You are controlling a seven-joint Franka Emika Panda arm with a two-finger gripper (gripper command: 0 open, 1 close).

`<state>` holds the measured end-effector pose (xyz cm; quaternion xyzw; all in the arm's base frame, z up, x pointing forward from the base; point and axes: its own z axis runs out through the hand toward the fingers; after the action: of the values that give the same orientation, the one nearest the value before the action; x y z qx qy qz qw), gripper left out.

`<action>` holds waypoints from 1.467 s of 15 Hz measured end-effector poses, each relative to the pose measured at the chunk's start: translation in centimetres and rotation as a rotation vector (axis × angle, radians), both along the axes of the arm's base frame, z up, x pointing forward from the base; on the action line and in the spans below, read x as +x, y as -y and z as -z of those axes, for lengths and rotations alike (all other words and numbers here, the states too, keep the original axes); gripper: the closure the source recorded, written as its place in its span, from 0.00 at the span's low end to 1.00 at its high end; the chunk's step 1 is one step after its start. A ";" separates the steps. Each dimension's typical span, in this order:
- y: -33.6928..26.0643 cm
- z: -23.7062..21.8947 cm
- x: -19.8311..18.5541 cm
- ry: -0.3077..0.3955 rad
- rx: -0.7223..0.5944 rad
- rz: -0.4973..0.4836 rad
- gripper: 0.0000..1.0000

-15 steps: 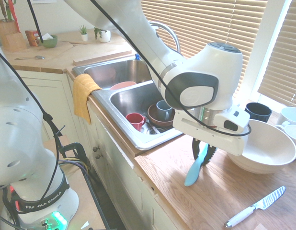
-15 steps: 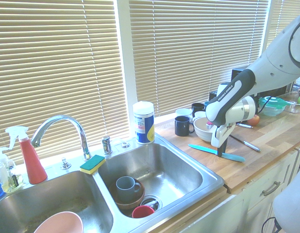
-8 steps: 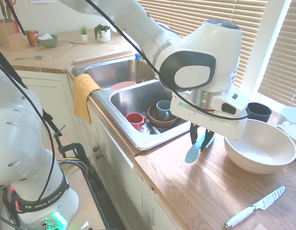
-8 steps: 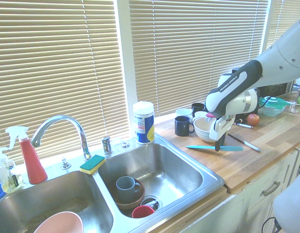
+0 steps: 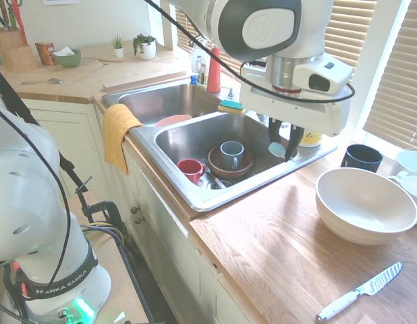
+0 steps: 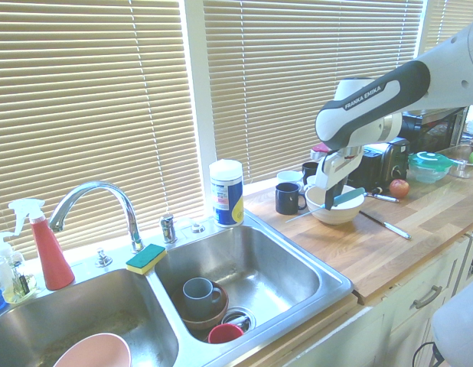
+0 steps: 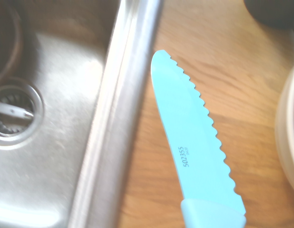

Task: Put the knife into the sink

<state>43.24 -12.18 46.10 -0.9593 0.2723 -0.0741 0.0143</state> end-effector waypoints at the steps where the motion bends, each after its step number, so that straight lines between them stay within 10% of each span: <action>1: -1.5 -0.8 0.4 0.014 -0.002 0.033 1.00; 8: -14.9 1.9 2.5 0.075 -0.001 0.356 1.00; 22: -26.2 18.7 6.1 0.036 0.021 0.441 1.00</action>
<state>49.33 14.03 27.42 -0.8748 0.4760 -0.0899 0.0125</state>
